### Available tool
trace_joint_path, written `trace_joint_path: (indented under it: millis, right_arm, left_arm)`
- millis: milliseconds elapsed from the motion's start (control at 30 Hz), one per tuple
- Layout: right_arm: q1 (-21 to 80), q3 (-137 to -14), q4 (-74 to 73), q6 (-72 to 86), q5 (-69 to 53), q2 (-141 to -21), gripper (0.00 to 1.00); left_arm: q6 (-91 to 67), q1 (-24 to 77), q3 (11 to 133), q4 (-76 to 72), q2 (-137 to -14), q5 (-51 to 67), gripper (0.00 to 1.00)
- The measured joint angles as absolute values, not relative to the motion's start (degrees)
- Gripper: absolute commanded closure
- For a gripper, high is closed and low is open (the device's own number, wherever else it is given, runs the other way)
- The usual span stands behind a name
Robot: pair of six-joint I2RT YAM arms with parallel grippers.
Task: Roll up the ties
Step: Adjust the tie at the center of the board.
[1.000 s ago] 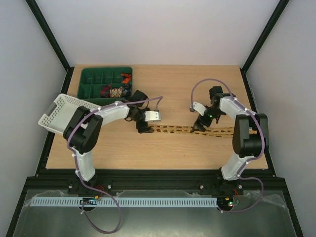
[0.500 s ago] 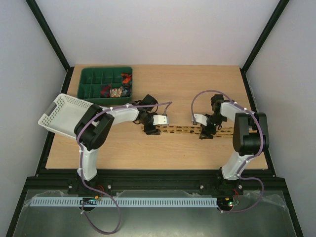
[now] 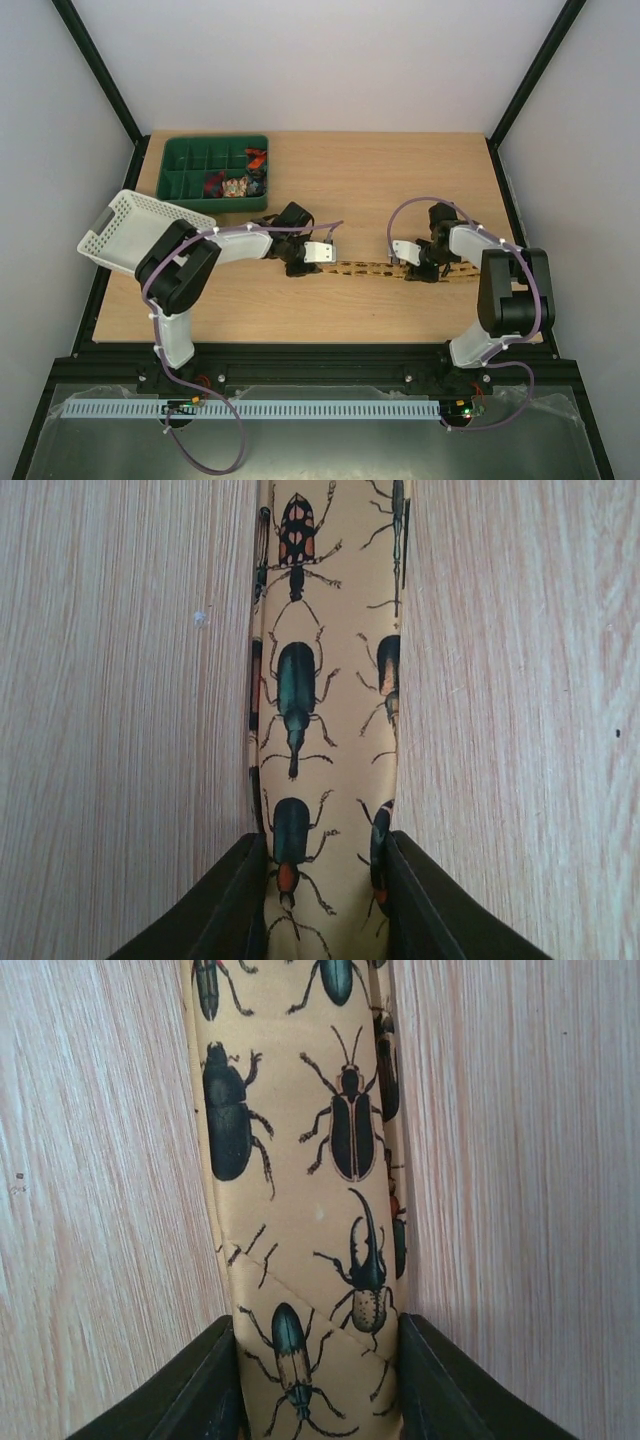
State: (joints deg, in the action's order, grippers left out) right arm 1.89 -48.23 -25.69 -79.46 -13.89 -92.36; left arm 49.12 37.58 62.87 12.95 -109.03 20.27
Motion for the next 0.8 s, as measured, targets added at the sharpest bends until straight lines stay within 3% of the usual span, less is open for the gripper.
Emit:
trace_joint_path:
  millis: [200,267,333,467,567,800]
  right_arm:
    - [1.9,-46.9,-23.2,-79.1,-13.7,-91.1,0.39]
    - [1.9,-47.0,-22.5,-78.3,-13.4,-91.1,0.29]
    - [1.9,-47.5,-21.8,-77.2,-13.0,-91.3,0.21]
    - [1.4,-49.8,-23.4,-73.2,-12.8,-91.3,0.01]
    - [1.1,-52.3,-25.9,-67.4,-14.4,-90.9,0.01]
    - [1.0,-64.5,-24.1,-38.0,-27.2,-84.9,0.02]
  left_arm:
    - [49.1,38.3,60.8,10.5,-107.7,18.6,0.69]
    - [49.2,38.3,60.4,10.2,-107.4,18.2,0.56]
    - [49.3,38.3,60.4,10.4,-107.1,17.9,0.35]
    - [47.5,35.6,61.9,16.9,-105.3,22.2,0.21]
    - [47.4,33.3,62.2,18.5,-103.8,24.5,0.17]
    - [49.1,24.2,60.7,21.4,-96.1,28.5,0.16]
